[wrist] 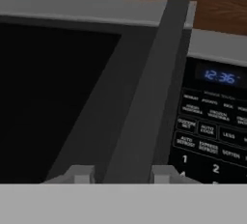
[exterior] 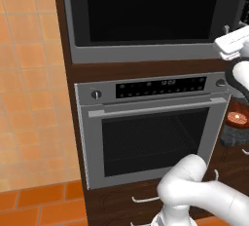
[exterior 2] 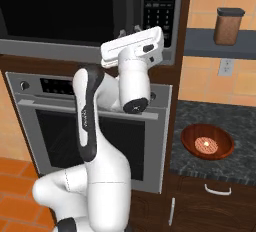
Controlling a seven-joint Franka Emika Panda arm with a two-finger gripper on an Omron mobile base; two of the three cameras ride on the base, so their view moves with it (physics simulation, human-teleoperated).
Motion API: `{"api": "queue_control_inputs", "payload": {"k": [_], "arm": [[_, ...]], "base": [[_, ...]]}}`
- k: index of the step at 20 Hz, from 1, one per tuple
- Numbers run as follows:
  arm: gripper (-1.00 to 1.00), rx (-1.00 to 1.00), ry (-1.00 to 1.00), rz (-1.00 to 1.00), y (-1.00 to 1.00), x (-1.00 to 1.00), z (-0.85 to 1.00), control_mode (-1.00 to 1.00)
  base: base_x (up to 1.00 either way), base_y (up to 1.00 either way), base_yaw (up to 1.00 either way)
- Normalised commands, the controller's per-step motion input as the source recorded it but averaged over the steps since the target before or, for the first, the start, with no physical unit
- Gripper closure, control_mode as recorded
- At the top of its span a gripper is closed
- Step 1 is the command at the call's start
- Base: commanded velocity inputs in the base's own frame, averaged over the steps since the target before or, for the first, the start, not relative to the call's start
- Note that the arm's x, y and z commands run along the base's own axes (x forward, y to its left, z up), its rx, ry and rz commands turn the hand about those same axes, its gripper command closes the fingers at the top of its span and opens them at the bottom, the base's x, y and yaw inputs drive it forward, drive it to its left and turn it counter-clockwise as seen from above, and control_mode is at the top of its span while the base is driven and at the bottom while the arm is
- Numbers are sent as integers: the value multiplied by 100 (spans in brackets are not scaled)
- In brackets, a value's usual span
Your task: Open the microwave, place the bowl with waffle inside the microwave, then close the microwave door and turn it on.
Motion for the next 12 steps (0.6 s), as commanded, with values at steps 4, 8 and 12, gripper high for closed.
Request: {"api": "queue_control_inputs", "payload": {"k": [4, 8, 12], "arm": [[100, -18, -9, 11, -18, -100, -21, -100], [100, -22, -17, 12, -23, -100, -36, -100], [100, -20, -18, 9, -26, -100, -38, -100]], "base": [[0, 0, 0], [0, 0, 0], [0, 0, 0]]}}
